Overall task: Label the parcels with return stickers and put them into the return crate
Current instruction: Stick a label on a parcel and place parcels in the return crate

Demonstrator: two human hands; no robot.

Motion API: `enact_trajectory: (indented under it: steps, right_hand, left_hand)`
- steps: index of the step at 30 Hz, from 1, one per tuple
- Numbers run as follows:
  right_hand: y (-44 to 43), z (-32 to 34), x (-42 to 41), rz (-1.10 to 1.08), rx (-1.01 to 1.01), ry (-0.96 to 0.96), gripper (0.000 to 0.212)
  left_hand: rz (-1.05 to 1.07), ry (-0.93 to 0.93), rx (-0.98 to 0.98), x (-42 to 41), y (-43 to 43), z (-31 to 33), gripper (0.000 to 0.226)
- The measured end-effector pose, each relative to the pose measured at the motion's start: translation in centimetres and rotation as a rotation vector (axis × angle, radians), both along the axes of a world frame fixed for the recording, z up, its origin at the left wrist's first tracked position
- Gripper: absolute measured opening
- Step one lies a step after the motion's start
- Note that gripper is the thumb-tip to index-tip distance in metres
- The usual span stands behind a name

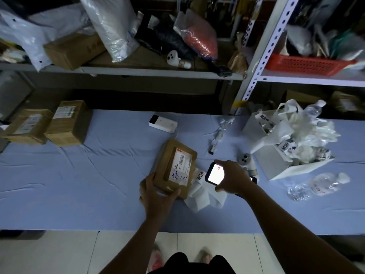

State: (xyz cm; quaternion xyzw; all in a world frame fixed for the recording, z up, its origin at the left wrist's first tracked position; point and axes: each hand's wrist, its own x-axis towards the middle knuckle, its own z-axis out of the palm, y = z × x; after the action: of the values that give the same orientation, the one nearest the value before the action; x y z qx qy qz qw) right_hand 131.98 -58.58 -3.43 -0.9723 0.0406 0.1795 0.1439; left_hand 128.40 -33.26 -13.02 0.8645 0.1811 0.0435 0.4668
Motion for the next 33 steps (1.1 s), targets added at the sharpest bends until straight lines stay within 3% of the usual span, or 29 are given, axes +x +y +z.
enact_trajectory:
  steps: [11,19,23,27,33]
  right_hand:
    - [-1.2,0.5,-0.1,0.032,-0.017,-0.023,0.105]
    - [-3.9,-4.6,-1.3,-0.265,0.103,-0.026,0.091]
    - [-4.9,-8.5,-2.5,-0.355,0.075,0.02,0.089]
    - [-5.4,-11.7,-2.6,-0.373,0.079,0.051,0.091]
    - [-4.7,-11.9,-2.0,-0.259,-0.071,0.03,0.085]
  left_hand:
    - [0.019,-0.02,0.071,-0.1,-0.9,0.5,0.098]
    - [0.068,0.154,-0.096,0.6,2.4,-0.2,0.092]
    - [-0.016,0.221,0.137,1.2,2.9,0.2,0.093]
    - [-0.047,0.164,0.39,1.9,2.0,1.4,0.082]
    - [-0.027,0.156,0.468,1.9,1.5,1.9,0.054]
